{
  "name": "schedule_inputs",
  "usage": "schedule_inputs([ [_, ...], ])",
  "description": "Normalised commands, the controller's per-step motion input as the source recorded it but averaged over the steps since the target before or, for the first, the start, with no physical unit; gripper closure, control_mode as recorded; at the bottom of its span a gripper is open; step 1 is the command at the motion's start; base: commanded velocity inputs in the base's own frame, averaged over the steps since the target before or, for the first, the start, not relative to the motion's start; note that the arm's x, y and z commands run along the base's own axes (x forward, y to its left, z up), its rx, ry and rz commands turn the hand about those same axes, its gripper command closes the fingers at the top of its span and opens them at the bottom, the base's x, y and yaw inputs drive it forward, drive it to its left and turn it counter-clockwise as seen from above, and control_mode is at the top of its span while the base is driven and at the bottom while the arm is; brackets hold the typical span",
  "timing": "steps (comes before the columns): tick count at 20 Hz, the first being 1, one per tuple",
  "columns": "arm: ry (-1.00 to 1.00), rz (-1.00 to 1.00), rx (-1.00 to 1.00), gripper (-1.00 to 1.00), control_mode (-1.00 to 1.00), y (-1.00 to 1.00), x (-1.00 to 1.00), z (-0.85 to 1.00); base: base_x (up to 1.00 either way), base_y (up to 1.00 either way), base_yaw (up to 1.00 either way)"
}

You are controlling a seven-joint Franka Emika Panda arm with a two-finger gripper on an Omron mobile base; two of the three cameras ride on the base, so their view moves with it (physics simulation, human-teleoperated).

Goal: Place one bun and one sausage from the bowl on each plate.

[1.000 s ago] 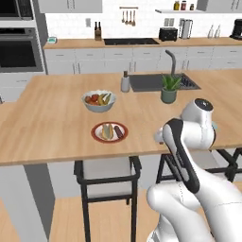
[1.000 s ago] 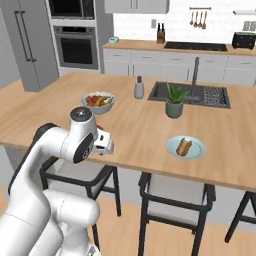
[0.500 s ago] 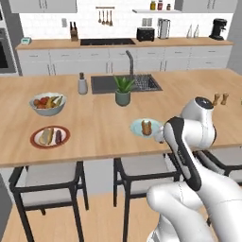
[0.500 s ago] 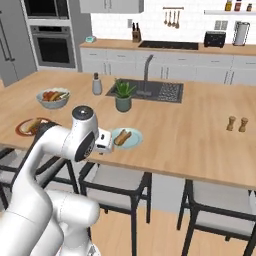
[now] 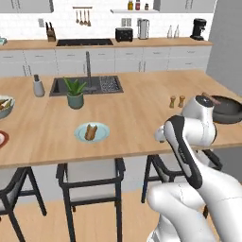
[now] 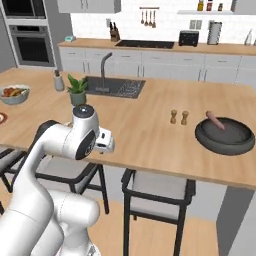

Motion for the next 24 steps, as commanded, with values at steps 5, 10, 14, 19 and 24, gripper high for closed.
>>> schedule_inputs([
  [5, 0.00, 0.00, 0.00, -1.00, 1.00, 0.00, 0.00, 0.00, 0.16, -1.00, 0.00],
  [10, 0.00, 0.00, 0.00, -1.00, 1.00, 0.00, 0.00, 0.00, 0.42, -0.99, 0.00],
  [14, 0.00, 0.00, 0.00, -1.00, 1.00, 0.00, 0.00, 0.00, 0.87, -0.76, 0.01],
  [19, 0.00, 0.01, 0.02, -1.00, -1.00, -0.09, 0.17, 0.11, 0.67, -0.43, 0.01],
  [24, -0.19, 0.06, 0.00, -1.00, -1.00, -0.15, 0.96, 0.77, 0.00, 0.00, 0.00],
])
